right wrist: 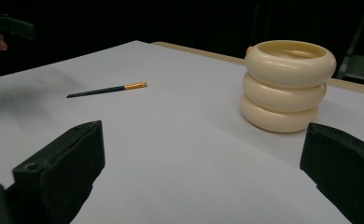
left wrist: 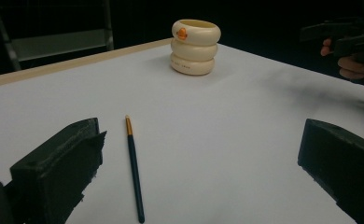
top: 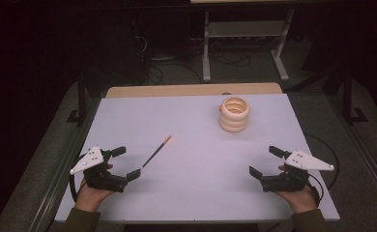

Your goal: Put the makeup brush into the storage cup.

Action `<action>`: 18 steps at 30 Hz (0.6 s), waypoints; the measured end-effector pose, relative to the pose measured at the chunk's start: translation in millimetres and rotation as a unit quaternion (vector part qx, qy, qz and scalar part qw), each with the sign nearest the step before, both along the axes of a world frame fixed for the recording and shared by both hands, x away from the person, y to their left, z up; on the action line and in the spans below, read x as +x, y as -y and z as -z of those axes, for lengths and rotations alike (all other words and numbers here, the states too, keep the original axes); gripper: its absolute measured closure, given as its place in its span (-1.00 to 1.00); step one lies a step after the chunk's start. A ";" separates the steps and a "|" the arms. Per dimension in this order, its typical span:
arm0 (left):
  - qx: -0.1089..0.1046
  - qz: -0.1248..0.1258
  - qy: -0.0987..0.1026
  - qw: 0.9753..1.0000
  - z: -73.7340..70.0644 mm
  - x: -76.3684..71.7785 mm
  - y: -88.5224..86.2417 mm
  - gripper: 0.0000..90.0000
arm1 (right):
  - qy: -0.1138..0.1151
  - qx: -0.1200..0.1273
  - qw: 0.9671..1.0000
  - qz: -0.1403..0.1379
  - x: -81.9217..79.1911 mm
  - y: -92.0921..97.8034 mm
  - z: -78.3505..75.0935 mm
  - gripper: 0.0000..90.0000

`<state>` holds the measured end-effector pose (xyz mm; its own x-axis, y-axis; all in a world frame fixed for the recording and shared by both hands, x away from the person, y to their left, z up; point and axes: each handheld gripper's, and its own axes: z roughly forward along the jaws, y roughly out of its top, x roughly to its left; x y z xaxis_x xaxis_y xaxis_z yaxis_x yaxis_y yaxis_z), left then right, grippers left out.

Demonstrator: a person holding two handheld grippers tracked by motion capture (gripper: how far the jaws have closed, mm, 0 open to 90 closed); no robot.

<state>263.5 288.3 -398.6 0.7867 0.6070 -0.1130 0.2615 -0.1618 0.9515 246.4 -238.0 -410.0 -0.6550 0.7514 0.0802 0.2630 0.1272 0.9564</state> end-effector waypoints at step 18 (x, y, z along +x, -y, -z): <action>-0.003 0.001 0.001 1.000 -4.0 9.5 4.9 -1.00 | -0.003 0.000 1.000 0.001 0.1 0.4 -1.4 -1.00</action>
<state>273.0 283.4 -394.7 0.7886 0.6042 -0.1146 0.2584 -0.1565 0.9533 246.6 -238.4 -408.6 -0.6531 0.7526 0.0834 0.2690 0.1277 0.9546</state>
